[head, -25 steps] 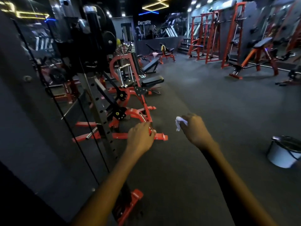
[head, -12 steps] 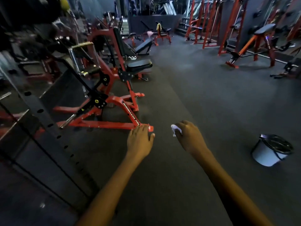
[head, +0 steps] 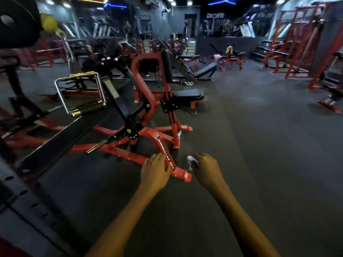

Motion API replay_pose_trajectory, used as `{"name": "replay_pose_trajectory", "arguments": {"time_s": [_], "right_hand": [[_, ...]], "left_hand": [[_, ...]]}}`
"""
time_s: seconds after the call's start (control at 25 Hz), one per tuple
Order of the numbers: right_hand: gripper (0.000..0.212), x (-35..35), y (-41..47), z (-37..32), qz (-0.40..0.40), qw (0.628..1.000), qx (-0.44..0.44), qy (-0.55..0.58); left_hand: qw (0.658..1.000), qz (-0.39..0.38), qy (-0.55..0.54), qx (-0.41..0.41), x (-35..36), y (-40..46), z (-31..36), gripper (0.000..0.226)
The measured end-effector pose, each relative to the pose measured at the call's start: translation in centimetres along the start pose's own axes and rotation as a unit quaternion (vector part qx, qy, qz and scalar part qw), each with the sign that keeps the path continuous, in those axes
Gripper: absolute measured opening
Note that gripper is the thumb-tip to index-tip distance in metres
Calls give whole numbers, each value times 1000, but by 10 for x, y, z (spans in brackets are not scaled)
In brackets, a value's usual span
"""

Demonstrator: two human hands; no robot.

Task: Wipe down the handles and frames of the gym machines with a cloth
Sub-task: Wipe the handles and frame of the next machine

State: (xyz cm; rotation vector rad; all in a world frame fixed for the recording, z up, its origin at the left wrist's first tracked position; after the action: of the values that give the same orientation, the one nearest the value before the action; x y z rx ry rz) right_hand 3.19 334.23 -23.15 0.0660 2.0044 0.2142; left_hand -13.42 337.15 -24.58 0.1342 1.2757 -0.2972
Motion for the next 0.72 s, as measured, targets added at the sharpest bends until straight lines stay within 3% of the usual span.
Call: {"name": "replay_pose_trajectory", "arguments": {"time_s": [0.32,0.48,0.72], "right_hand": [[18,10,196,33,-83,988,-125,46],[44,41,300,29,-121,978,-166,44],[17,60,460,-8,-121,967,-219,35]], "left_hand": [[989,33,-17,-141,-21,144,-13,52],[981,54,-25,-184,-36,217,-54,50],[966,114,-33,-229,-98,340,-136,41]]}}
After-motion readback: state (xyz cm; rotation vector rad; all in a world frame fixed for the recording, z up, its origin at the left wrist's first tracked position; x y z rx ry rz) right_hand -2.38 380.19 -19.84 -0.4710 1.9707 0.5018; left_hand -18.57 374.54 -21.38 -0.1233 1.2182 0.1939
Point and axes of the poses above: each hand's wrist, its own y-axis towards the middle knuckle, its own x-axis out of the palm, z = x × y, the point moved 7 cm from there along y, towards the middle knuckle, and after that the axes turned 13 degrees about -z, right-handed, at the moved point
